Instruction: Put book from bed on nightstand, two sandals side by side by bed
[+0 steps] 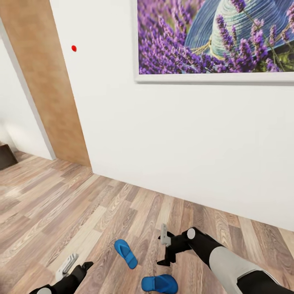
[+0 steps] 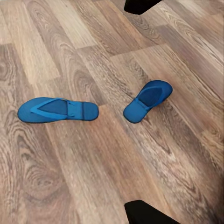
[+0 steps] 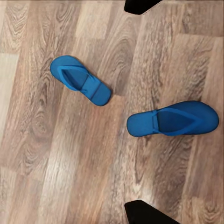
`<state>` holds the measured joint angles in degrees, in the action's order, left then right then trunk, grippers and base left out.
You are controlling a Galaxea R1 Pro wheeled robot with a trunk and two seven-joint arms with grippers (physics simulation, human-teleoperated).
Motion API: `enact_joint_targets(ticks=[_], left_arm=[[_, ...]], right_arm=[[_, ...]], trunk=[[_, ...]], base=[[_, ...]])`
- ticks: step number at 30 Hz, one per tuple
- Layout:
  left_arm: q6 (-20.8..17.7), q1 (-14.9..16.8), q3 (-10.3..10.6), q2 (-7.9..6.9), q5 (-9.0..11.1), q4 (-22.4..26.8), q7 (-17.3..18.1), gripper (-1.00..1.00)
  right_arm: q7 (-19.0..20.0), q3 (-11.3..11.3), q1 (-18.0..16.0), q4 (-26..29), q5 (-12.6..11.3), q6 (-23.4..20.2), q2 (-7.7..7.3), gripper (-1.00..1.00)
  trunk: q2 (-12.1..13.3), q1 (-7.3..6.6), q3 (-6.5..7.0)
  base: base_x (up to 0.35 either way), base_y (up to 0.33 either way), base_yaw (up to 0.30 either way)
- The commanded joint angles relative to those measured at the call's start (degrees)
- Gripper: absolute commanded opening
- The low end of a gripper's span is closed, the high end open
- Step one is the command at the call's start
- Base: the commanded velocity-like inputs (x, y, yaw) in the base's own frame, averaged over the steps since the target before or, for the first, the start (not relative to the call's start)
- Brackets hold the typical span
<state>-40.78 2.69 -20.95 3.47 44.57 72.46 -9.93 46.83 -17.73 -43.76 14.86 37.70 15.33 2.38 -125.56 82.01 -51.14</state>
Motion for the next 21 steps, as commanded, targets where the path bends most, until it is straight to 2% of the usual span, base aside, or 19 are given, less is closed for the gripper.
enact_joint_targets(ticks=[1,17,18,21], left_arm=[[-0.3,0.0,-0.1,0.05,0.7,0.1,-0.4,1.00],[-0.3,0.0,-0.1,0.12,0.6,0.2,-0.9,1.00],[-0.3,-0.1,-0.1,0.13,0.6,0.2,-1.0,1.00],[-0.2,-0.1,-0.1,0.13,0.6,0.4,-1.0,1.00]], right_arm=[[-2.1,0.4,0.0,-0.2,0.6,0.3,0.06,1.00],[-3.8,0.5,0.0,-0.3,0.7,0.2,0.08,1.00],[-5.4,0.5,0.0,-0.3,0.7,-0.6,0.08,1.00],[-6.0,0.5,0.0,-0.3,0.7,-2.4,0.08,1.00]], trunk=[[0.0,-0.01,-0.05],[0.0,-0.01,0.07],[0.0,-0.01,0.10],[0.0,-0.01,0.20]], base=[[0.000,-0.011,0.275],[-0.011,-0.015,0.273],[-0.183,-0.190,0.259],[-0.208,-0.210,0.259]])
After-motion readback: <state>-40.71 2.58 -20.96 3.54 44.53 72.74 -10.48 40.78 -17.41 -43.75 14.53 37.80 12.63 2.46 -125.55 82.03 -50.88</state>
